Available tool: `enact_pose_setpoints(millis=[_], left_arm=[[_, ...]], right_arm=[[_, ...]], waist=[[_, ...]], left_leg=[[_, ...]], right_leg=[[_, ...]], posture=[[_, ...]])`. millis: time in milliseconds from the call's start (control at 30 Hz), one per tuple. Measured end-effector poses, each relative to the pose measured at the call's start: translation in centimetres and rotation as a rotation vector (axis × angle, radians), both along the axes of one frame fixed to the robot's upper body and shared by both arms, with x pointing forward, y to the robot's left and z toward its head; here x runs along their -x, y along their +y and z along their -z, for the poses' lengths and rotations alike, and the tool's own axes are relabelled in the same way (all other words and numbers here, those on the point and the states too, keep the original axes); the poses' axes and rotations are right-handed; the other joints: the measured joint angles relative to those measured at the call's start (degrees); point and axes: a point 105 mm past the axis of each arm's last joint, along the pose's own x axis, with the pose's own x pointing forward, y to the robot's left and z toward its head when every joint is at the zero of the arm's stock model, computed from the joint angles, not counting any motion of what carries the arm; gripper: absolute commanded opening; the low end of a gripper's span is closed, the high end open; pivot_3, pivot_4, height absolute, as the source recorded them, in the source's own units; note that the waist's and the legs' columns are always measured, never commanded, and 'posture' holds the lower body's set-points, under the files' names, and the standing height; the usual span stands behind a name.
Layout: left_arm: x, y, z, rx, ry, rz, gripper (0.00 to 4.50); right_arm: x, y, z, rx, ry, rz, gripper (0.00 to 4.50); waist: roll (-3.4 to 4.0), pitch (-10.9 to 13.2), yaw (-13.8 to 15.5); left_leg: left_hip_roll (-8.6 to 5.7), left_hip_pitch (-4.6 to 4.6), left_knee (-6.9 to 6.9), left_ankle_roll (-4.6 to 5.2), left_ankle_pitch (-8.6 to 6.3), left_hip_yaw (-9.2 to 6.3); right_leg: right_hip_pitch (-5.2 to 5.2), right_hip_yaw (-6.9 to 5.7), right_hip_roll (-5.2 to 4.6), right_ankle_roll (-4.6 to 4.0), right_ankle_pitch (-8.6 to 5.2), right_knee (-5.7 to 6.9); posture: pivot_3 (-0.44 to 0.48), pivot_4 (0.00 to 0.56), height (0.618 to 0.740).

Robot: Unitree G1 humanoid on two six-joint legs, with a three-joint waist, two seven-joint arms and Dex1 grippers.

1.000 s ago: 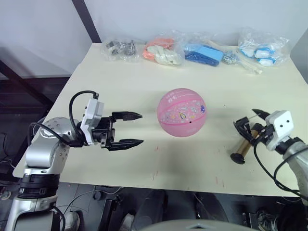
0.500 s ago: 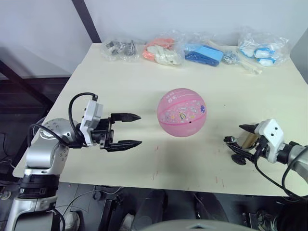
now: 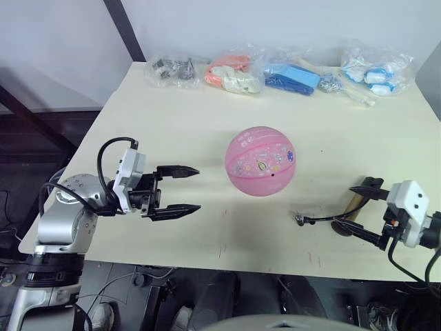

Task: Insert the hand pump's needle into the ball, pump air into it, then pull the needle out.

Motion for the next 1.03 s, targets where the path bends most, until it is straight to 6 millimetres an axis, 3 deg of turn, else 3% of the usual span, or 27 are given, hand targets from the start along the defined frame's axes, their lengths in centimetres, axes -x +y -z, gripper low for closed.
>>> enact_pose_setpoints(millis=[233,467,800,1033], left_arm=[[-0.4,1.1,2.4,0.024,0.050,-0.133,4.50],[-0.8,3.9,5.3,0.034,0.088,-0.387,4.50],[0.6,8.0,9.4,-0.084,0.102,-0.623,4.50],[0.6,8.7,9.8,-0.127,0.064,-0.660,4.50]], right_arm=[[0.2,-3.4,1.2,-0.095,-0.060,0.221,4.49],[1.7,-7.8,2.9,-0.145,-0.081,0.350,4.49],[4.3,-11.3,4.9,-0.161,-0.050,0.357,4.49],[4.5,-11.3,4.9,-0.161,-0.057,0.317,4.49]], waist=[[0.00,-0.02,0.04],[0.03,-0.03,-0.01],[0.04,-0.03,0.04],[0.04,-0.04,0.07]], left_leg=[[-0.01,0.05,0.01,0.00,0.00,0.03],[0.02,0.20,0.00,0.03,-0.01,0.06],[0.02,0.65,-0.16,0.28,-0.16,0.17],[0.03,0.74,-0.15,0.28,-0.16,0.21]], right_leg=[[0.03,0.03,-0.01,-0.04,0.03,0.02],[0.13,0.07,0.01,-0.06,0.04,0.04],[0.40,0.24,0.01,-0.08,0.05,0.00],[0.42,0.34,0.03,-0.13,0.09,0.01]], posture=[[0.000,0.150,0.736],[0.000,0.150,0.736],[0.000,0.150,0.736],[0.000,0.150,0.736]])
